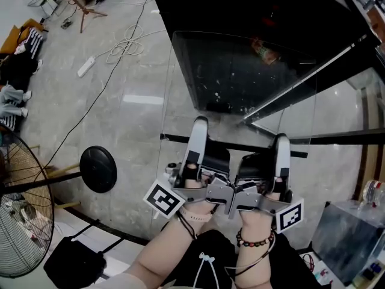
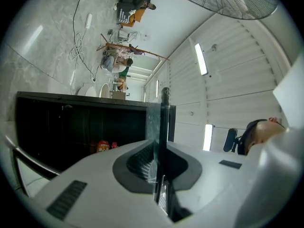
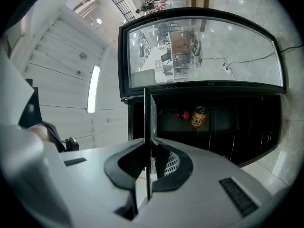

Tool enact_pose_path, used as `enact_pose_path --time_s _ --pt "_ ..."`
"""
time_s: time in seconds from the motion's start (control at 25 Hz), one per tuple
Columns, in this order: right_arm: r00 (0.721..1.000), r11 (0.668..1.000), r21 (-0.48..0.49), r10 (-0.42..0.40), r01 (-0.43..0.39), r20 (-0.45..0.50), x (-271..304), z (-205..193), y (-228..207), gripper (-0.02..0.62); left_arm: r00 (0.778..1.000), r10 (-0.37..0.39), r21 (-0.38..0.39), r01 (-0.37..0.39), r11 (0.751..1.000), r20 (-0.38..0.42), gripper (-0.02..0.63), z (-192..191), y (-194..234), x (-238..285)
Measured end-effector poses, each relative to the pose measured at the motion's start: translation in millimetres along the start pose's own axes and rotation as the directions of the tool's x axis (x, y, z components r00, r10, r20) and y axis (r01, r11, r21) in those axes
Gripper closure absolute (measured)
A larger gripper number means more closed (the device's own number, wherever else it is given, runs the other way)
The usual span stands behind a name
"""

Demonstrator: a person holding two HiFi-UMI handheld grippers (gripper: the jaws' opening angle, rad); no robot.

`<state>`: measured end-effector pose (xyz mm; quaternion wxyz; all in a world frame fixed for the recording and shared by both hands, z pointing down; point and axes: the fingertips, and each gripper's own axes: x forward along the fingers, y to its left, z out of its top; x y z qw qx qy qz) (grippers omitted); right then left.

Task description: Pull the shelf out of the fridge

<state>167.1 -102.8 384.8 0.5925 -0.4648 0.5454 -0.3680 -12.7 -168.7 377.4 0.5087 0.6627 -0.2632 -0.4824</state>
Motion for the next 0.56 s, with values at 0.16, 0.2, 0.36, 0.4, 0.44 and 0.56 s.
enact_pose_path --time_s 0.16,0.2,0.36,0.4,0.44,0.56 --pt "1.0 1.0 -0.002 -0.002 0.002 0.002 1 0 -2 0.568 1.0 0.002 -0.004 -0.002 1.0 -0.001 0.583 0 2 1" --pt "1.0 1.0 -0.003 -0.002 0.002 0.003 0 0 -1 0.568 1.0 0.003 -0.006 -0.003 1.0 -0.002 0.583 0 2 0" --pt "1.0 1.0 -0.007 -0.001 0.001 0.005 -5 -1 6 0.568 1.0 0.001 -0.011 -0.002 1.0 -0.005 0.583 0 -4 -4" --pt "1.0 1.0 -0.007 -0.002 0.002 0.005 -7 -2 7 0.568 1.0 0.003 -0.012 -0.003 1.0 -0.005 0.583 0 -6 -5" --pt "1.0 1.0 -0.007 -0.004 0.004 0.006 -8 -2 8 0.568 1.0 0.004 -0.014 -0.004 1.0 -0.006 0.583 -1 -7 -6" --pt "1.0 1.0 -0.009 -0.006 0.006 0.011 -10 -3 12 0.568 1.0 0.005 -0.016 -0.005 1.0 -0.009 0.583 0 -10 -8"
